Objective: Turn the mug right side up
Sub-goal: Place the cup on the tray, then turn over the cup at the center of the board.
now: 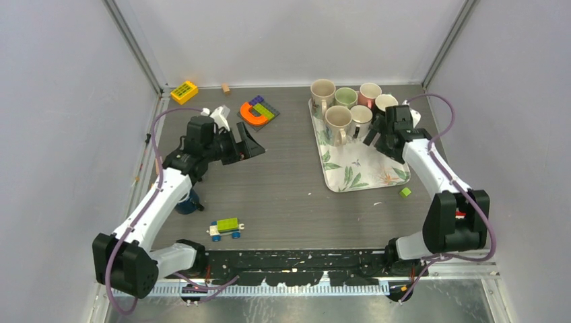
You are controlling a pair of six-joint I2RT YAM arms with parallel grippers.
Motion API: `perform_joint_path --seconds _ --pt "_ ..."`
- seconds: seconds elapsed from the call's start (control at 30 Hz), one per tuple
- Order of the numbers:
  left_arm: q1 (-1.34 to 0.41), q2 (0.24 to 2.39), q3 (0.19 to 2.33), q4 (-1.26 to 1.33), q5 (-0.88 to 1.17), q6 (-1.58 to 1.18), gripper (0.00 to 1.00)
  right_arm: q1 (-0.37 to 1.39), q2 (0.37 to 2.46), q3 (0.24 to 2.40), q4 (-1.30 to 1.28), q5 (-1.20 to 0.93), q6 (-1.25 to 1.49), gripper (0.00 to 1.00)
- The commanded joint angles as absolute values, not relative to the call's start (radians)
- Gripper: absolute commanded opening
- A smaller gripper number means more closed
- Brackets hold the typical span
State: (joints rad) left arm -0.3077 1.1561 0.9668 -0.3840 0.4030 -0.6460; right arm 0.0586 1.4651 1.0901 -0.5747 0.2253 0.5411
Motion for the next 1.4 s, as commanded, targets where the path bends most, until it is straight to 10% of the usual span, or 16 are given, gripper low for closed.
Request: perform_joint_path --seconds 0.0,1.37 --pt "-0.308 1.117 1.033 -0.466 0.262 -0.57 0.86 0.062 1.348 1.069 -0.572 0.196 0.555 1.0" --pt "-0.021 1.523 1.197 -0.302 -0.008 -0.435 1.0 0.322 1.23 1.224 -0.532 0.039 0.526 1.0"
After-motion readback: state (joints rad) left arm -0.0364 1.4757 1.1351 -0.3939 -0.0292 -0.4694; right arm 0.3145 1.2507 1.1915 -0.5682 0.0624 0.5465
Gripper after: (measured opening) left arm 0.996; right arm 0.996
